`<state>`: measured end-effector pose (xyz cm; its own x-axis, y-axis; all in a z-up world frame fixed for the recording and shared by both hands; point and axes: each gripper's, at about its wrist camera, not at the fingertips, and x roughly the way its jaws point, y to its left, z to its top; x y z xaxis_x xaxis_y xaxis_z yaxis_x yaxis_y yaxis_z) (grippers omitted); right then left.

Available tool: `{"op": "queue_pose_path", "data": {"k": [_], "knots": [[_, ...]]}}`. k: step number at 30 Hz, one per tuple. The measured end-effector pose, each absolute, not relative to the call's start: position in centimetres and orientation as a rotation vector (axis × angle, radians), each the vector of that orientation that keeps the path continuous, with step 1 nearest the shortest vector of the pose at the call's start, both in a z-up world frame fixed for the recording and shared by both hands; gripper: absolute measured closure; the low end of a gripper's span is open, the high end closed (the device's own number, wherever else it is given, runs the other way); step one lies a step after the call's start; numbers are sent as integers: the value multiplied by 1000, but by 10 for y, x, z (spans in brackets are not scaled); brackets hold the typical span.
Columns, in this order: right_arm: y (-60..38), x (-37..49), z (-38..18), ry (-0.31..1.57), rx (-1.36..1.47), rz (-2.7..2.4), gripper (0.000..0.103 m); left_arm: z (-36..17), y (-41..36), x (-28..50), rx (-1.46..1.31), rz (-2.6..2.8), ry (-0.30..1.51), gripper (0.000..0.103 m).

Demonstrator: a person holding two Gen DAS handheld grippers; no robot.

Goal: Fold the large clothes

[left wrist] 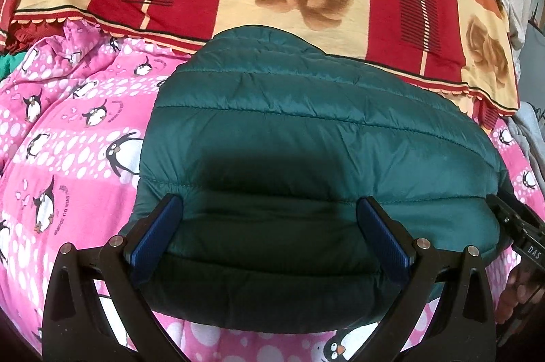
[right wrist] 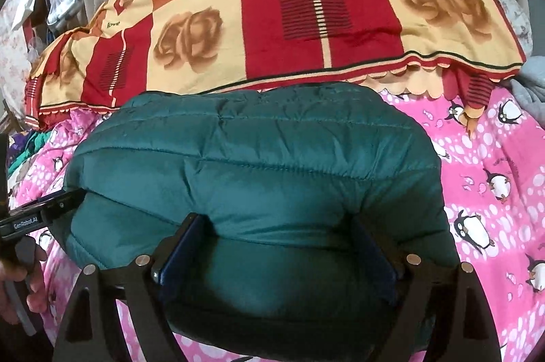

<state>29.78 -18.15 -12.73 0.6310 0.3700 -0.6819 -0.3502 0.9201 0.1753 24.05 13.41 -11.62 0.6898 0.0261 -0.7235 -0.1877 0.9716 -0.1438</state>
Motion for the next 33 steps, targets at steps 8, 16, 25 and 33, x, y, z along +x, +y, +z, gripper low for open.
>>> {"op": "queue_pose_path", "data": {"k": [8,16,25,33], "knots": [[-181,298,-127,786,23,405,16,-116,134,240,-213,120,802,0],[-182,293,-112,776,8,380,16,-111,131,241,-186,148,808,0],[-218,207,-32,702,114,339,9,-60,94,168,-145,114,743,0],[-233,135,-9,760,43,325,3,-32,46,96,-60,100,732,0]]}}
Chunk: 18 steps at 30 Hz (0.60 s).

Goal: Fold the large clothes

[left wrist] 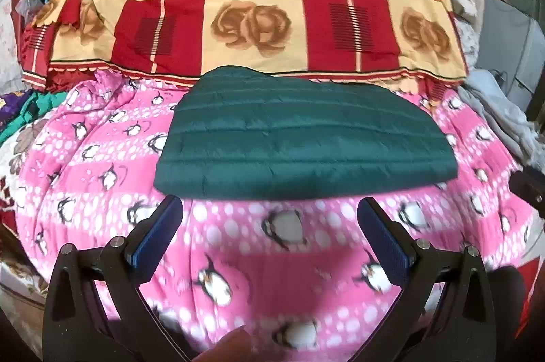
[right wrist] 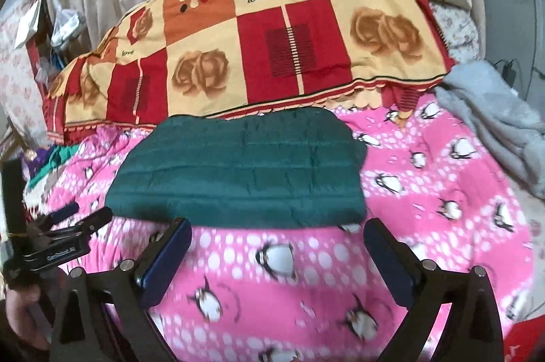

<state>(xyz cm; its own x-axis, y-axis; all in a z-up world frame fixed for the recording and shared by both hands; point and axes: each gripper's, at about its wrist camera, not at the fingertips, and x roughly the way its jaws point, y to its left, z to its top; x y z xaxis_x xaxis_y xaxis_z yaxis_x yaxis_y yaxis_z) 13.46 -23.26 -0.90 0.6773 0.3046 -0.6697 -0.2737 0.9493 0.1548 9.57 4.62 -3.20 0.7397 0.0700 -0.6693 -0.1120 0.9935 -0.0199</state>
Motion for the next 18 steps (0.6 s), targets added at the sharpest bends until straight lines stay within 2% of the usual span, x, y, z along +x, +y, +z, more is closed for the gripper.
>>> {"op": "queue_pose_path", "data": {"k": [6,8,11,14,18], "knots": [[-254,143,-26,815,78,312,3,-52,74,107,-117,46,780,0],[-267,165,-47,860,78,284,4,-57,97,117,-163,44,787,0],[-294,206,-73,861,118,273,10,-74,141,148,-194,32,839,0],[-311,246,-95,835,191,350,10,-91,172,175,-171,37,879,1],[-311,289,-130,891,260,423,13,-112,198,201,-225,-36,880,0]]}}
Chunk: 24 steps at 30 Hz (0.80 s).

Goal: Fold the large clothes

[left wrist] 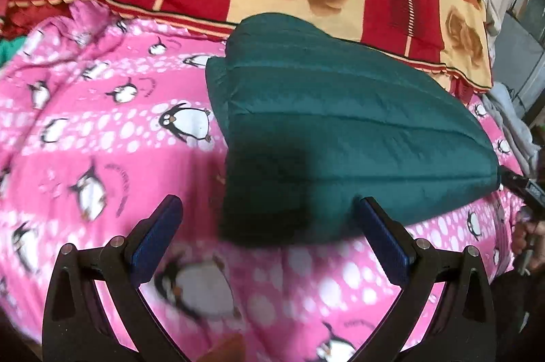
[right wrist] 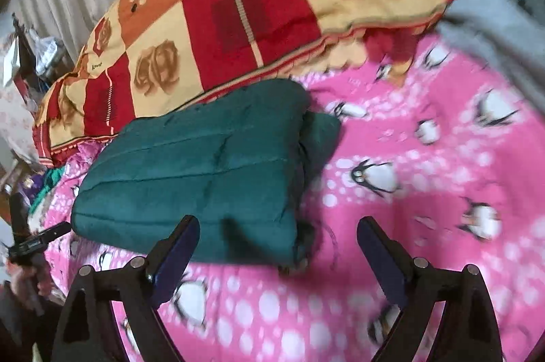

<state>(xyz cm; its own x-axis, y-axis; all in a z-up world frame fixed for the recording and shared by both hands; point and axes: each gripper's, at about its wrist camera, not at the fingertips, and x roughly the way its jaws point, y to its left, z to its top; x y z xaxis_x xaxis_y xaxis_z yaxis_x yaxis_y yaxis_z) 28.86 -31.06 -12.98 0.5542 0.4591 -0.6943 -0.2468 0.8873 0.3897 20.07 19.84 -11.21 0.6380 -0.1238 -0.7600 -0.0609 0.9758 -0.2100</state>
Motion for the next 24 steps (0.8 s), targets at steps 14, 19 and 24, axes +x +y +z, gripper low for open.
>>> {"op": "queue_pose_path", "data": {"k": [14,19,24], "knots": [[-284,303,-146,858,317,667,46,-125,191,216,-331,-242,833,22],[-294,290,-139,859,336,722,58,-117,174,195,-231,-273,838,24],[-297,265,-127,858,322,771,59,-107,174,164,-234,-292,831,24]]}}
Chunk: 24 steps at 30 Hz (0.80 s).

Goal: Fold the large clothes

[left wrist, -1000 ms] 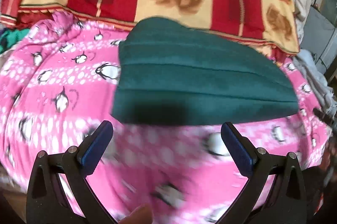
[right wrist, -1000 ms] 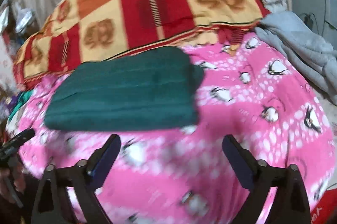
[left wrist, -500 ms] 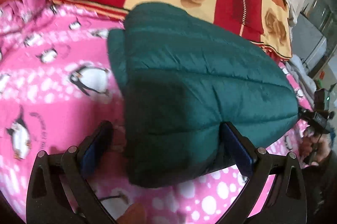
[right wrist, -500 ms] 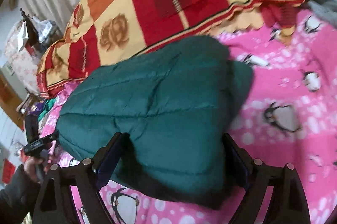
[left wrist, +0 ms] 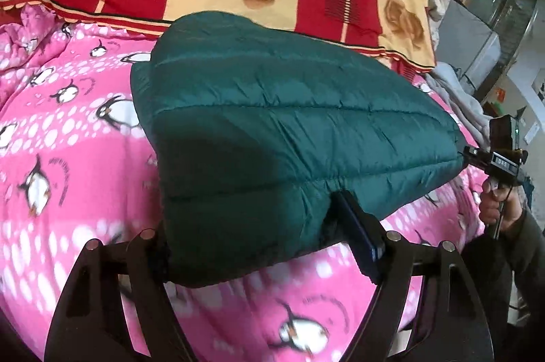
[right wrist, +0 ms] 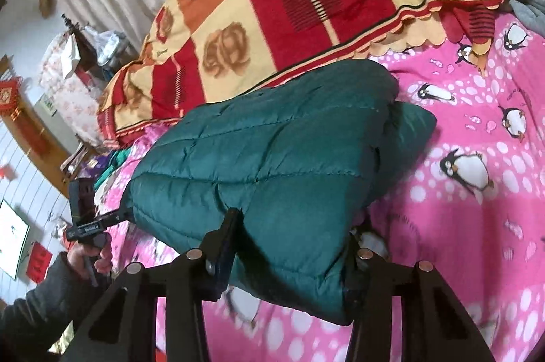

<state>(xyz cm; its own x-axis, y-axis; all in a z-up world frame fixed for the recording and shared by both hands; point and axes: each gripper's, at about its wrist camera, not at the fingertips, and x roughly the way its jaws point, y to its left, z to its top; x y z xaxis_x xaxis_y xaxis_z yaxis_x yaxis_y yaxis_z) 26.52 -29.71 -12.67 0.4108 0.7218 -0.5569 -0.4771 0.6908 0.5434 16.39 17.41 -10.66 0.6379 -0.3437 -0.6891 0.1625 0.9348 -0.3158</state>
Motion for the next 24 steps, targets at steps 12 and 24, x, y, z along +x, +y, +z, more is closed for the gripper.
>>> {"op": "queue_pose_path", "data": {"k": [12,24], "knots": [[-335,215,-72,902,424,431,41,-27,138,97,-106,-26,709,12],[-268,79,3,852,-12,359,41,12,56,19,-166,84,692,2]]}}
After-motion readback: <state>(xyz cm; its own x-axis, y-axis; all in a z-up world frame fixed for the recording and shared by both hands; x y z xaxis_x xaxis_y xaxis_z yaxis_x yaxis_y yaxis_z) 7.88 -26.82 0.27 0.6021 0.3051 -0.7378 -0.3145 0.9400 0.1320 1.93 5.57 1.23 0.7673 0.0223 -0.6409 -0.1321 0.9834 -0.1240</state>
